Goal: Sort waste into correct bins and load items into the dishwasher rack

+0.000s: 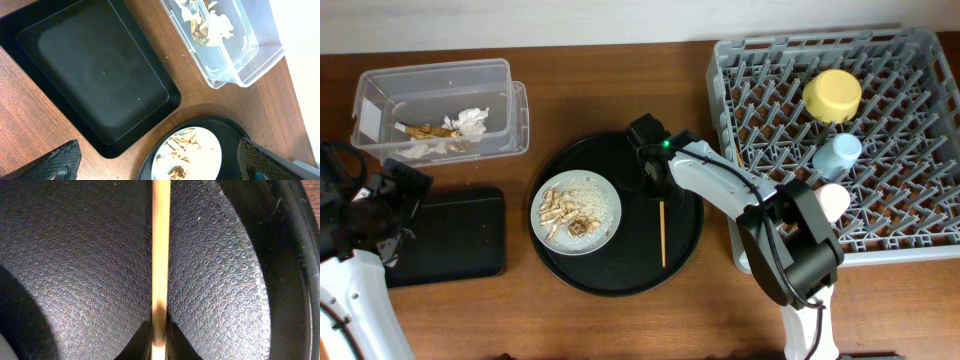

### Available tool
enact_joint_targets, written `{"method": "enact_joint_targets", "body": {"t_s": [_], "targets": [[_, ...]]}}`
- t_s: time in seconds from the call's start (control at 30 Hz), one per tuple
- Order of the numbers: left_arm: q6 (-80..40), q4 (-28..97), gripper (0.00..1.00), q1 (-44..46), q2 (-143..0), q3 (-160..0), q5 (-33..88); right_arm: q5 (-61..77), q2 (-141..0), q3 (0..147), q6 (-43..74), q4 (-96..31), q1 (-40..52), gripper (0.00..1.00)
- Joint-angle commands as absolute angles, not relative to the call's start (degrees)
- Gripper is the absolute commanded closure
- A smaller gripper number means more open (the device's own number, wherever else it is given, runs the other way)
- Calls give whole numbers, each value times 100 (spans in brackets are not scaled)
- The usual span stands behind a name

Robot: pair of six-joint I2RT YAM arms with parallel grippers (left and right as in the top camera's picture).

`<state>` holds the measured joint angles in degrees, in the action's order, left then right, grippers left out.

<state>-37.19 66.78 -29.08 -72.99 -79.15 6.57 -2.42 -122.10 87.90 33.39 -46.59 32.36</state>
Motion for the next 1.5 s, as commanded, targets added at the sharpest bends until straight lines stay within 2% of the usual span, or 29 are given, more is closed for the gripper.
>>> {"method": "enact_joint_targets", "body": {"t_s": [0.0,0.27,0.33,0.47,0.67,0.83,0.93,1.1,1.27,1.37,1.43,1.47], "targets": [[-3774,6687,1,-2941,-7328,-7898,615,-375,-12317,8687,3380,-4626,3227,86],[-3774,6687,1,-2941,-7328,-7900,615,-364,-12324,8497,3461,-4541,3229,87],[-3774,6689,1,-2941,-7328,-7898,615,-281,-12315,8558,3461,-4663,3227,96],[-3776,6687,1,-2941,-7328,-7898,615,-298,-12110,9168,3404,-5304,3103,96],[-3774,6689,1,-2941,-7328,-7898,615,-526,-11601,10724,2469,-6573,2438,96],[-3774,6687,1,-2941,-7328,-7898,615,-521,-11483,11732,1039,-6965,1579,96],[-3774,6689,1,-2941,-7328,-7898,615,-513,-11509,11760,462,-6943,1048,96],[-3774,6687,1,-2941,-7328,-7898,615,-499,-11732,11754,464,-6943,642,96],[-3774,6687,1,-2941,-7328,-7898,615,-191,-12164,11754,464,-6921,639,96],[-3774,6687,1,-2941,-7328,-7898,615,-71,-12300,11754,469,-6945,639,95],[-3774,6689,1,-2941,-7328,-7898,615,-25,-12322,11754,469,-6947,639,88],[-3774,6689,1,-2941,-7328,-7898,615,-23,-12322,11754,469,-6954,639,78]]}}
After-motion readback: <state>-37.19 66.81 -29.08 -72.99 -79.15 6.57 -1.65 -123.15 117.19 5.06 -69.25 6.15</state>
